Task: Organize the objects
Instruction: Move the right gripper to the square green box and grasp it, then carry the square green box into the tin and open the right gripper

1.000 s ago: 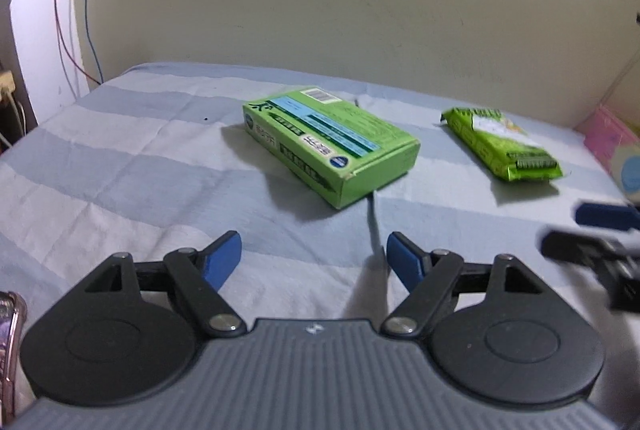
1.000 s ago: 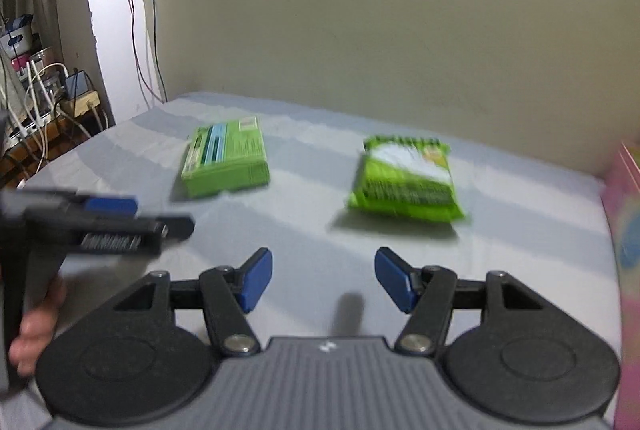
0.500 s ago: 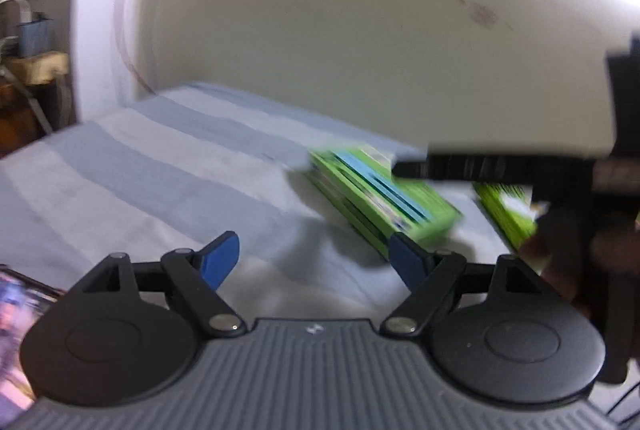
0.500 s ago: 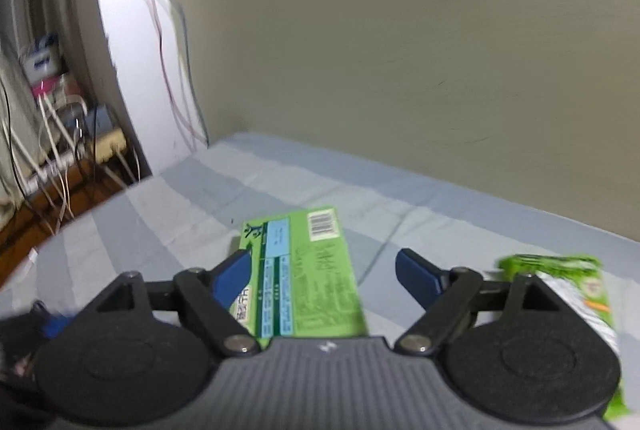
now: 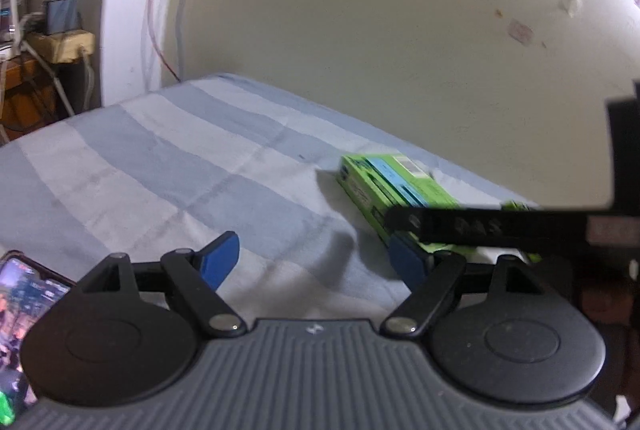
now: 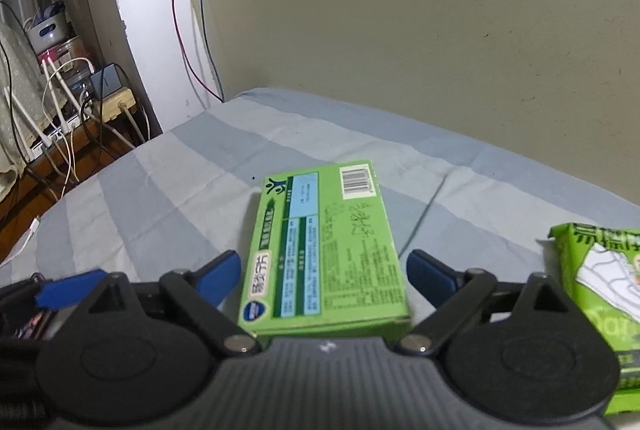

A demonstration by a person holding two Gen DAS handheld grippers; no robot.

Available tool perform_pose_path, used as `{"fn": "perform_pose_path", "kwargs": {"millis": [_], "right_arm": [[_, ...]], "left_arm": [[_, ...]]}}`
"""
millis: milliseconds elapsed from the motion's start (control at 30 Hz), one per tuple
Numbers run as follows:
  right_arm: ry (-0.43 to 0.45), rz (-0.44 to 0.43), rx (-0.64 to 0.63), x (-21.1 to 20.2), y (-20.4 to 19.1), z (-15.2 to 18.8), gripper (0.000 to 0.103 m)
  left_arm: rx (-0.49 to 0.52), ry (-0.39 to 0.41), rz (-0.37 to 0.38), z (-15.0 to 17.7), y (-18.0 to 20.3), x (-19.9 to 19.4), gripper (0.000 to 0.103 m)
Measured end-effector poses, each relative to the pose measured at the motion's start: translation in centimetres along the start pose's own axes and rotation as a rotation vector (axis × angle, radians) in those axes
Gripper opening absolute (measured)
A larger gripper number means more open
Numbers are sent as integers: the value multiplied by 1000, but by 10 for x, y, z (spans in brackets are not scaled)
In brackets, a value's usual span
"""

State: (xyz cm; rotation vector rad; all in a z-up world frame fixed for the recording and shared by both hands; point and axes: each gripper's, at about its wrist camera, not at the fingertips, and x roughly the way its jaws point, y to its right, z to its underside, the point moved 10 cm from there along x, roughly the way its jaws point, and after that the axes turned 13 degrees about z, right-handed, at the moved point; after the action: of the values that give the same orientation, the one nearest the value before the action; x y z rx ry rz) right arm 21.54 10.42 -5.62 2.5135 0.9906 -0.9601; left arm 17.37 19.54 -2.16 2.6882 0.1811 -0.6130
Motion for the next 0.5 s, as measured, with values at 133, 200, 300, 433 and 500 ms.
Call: {"fn": "perform_pose_path", "kwargs": {"millis": [133, 200, 300, 433, 500], "right_arm": [[31, 55, -106, -5, -10, 3, 96], [24, 76, -143, -2, -16, 5, 90], [11, 109, -203, 2, -18, 13, 82], [-4, 72, -226, -29, -11, 35, 82], [-6, 43, -266, -58, -4, 60, 83]], "left_arm": [[-48, 64, -74, -9, -18, -11, 84], [-61, 63, -86, -9, -22, -11, 84], [-51, 43, -83, -6, -21, -7, 84], [-28, 32, -29, -5, -12, -4, 84], [-7, 29, 50, -5, 0, -3, 84]]}}
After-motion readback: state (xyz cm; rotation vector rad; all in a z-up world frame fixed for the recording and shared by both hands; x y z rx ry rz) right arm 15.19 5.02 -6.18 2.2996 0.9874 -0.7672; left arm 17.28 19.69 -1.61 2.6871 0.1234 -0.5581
